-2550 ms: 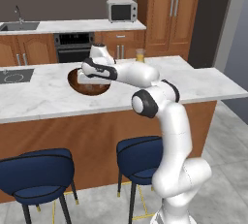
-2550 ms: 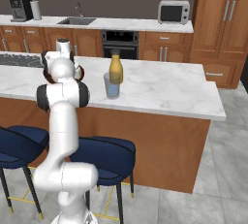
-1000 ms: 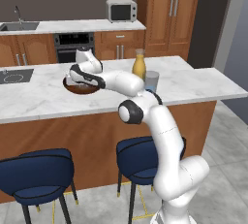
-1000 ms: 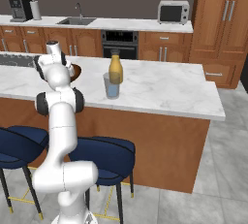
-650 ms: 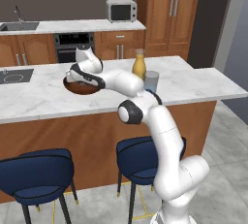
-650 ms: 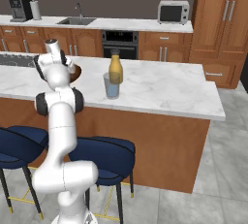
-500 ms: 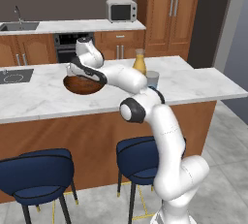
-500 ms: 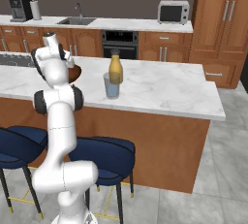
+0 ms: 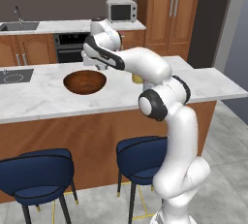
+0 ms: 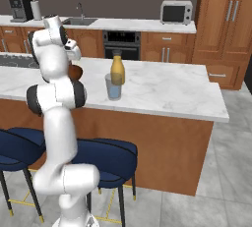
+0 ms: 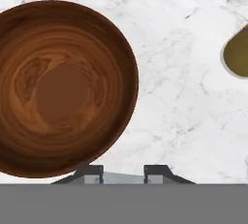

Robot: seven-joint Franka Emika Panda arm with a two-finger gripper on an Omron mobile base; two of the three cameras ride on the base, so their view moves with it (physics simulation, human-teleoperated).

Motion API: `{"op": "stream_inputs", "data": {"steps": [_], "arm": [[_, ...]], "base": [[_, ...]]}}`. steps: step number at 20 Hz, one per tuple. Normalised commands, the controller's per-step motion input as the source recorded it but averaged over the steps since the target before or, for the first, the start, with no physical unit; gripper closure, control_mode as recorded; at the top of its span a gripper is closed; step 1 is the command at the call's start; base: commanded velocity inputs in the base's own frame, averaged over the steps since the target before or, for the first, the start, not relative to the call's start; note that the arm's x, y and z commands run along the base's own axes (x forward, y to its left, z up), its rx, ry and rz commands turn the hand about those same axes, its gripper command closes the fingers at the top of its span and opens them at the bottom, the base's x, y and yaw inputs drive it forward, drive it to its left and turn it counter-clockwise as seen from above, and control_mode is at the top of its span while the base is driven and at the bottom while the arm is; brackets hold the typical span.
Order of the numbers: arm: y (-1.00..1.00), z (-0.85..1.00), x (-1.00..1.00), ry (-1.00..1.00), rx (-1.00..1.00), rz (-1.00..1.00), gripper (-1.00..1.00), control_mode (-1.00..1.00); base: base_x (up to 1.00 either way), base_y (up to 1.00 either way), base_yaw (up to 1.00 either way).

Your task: There are two ice cubes in the ice bowl. Place both ice cubes in the glass cup.

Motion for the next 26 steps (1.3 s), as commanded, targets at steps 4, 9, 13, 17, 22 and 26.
{"op": "stream_inputs", "data": {"steps": [4,9,13,17,22,26], "arm": [[-0.99,0.46,-0.78,-0.04,0.00,-0.03,1.00,-1.00],[-1.00,0.35,-0.32,-0.14,0.02,0.00,1.00,-1.00],[-1.00,0.22,-0.03,-0.03,0.01,0.00,1.00,-1.00],[-1.00,0.01,0.00,-0.01,0.00,-0.01,1.00,-1.00],[-0.95,0.00,0.08,0.01,0.00,0.00,1.00,-1.00],[-0.27,0.00,0.20,0.05,0.00,-0.04,1.00,-1.00]], "base": [[0.00,0.00,0.00],[0.00,0.00,0.00],[0.00,0.00,0.00],[0.00,0.00,0.00],[0.00,0.00,0.00],[0.00,0.00,0.00]]}}
